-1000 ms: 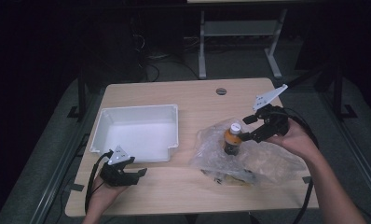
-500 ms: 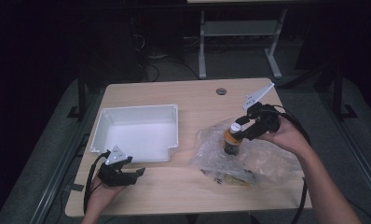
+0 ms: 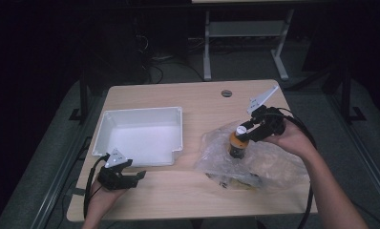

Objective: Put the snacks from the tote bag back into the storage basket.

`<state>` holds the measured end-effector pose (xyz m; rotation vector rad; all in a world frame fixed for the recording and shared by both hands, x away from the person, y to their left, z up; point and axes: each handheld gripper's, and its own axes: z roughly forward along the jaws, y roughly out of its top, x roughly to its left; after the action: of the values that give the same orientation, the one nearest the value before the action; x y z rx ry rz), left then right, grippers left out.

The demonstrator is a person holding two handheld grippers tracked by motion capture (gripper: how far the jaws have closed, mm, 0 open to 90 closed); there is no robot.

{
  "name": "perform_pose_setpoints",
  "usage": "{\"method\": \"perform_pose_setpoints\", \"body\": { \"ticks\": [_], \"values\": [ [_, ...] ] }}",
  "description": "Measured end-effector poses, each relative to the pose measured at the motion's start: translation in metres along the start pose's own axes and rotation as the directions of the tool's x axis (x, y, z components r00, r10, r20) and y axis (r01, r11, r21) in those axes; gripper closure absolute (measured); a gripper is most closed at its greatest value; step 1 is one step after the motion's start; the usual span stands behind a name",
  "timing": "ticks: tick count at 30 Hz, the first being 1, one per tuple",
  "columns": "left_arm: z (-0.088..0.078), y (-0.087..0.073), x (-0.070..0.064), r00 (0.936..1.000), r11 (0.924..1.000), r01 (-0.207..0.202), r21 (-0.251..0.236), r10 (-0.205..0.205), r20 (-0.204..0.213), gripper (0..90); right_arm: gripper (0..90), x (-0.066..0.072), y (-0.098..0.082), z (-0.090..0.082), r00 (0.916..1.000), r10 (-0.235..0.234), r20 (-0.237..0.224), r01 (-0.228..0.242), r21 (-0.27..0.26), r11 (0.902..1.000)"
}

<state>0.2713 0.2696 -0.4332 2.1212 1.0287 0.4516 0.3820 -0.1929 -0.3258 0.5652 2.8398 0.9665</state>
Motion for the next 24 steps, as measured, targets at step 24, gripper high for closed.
{"method": "perform_pose_setpoints", "body": {
  "ticks": [24],
  "values": [
    [-0.0037,-0.0009,0.0027,0.9998,0.9997,0.021,-0.012,-0.021,-0.008,28.9,58.1,0.004,0.0039,-0.0014,0.9994,-0.026,0.023,0.026,0.005,0.9997]
  ]
}}
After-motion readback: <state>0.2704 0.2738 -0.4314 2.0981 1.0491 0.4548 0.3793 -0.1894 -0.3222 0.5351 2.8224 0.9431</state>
